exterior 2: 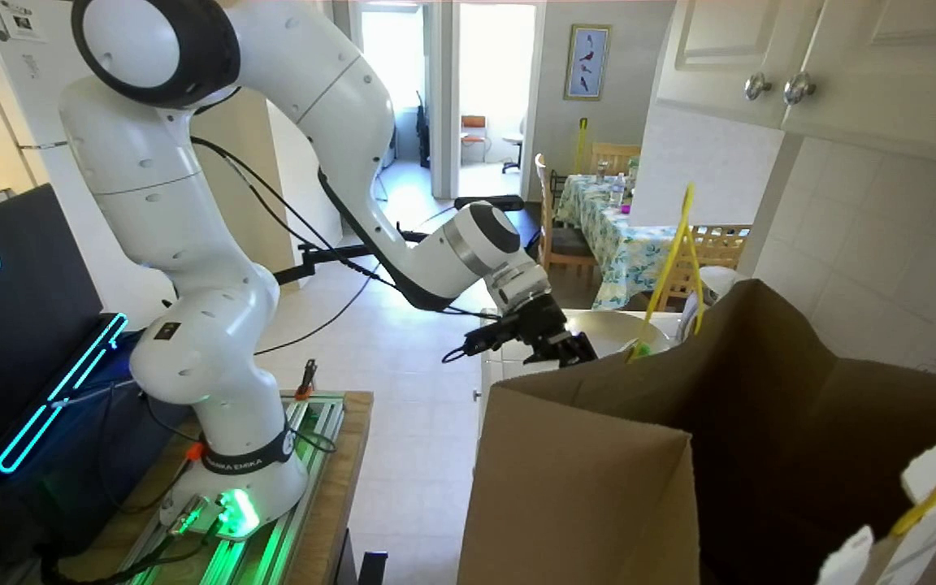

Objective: Put the can inside the paper bag

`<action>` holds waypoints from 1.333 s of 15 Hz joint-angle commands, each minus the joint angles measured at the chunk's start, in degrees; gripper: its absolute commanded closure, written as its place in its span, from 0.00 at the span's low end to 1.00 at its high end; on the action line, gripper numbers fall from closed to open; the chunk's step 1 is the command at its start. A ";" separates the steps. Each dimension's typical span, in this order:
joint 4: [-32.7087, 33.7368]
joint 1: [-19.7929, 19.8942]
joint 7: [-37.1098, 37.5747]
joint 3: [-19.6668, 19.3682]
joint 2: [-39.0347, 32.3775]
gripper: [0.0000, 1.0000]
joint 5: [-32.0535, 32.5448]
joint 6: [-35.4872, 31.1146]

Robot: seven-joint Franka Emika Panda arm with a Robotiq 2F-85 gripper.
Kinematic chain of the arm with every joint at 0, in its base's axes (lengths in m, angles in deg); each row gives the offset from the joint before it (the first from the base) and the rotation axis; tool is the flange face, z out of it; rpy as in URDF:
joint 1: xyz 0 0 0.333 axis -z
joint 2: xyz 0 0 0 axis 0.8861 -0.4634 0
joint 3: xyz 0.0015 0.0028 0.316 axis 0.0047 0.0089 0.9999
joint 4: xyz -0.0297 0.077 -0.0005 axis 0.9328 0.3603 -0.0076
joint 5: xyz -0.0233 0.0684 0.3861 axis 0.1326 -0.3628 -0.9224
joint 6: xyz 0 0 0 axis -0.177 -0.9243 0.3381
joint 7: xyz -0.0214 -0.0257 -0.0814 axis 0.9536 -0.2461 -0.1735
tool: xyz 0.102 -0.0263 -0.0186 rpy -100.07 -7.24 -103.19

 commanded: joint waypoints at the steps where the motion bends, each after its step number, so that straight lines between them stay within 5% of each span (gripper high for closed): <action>1: 1.36 -1.41 4.30 -1.57 -2.46 0.37 4.18 -0.04; 5: 1.99 -1.50 5.88 -2.38 -3.55 0.41 5.90 -0.21; 7: 2.20 -1.67 6.33 -2.68 -3.80 0.66 6.59 -0.31; 12: 2.49 -1.91 6.76 -2.79 -3.92 0.97 6.97 -0.38; 16: 2.54 -2.23 4.74 -2.82 -3.09 0.97 4.69 -1.12; 20: 2.41 -3.68 -5.89 -2.74 3.60 0.99 -7.90 -2.78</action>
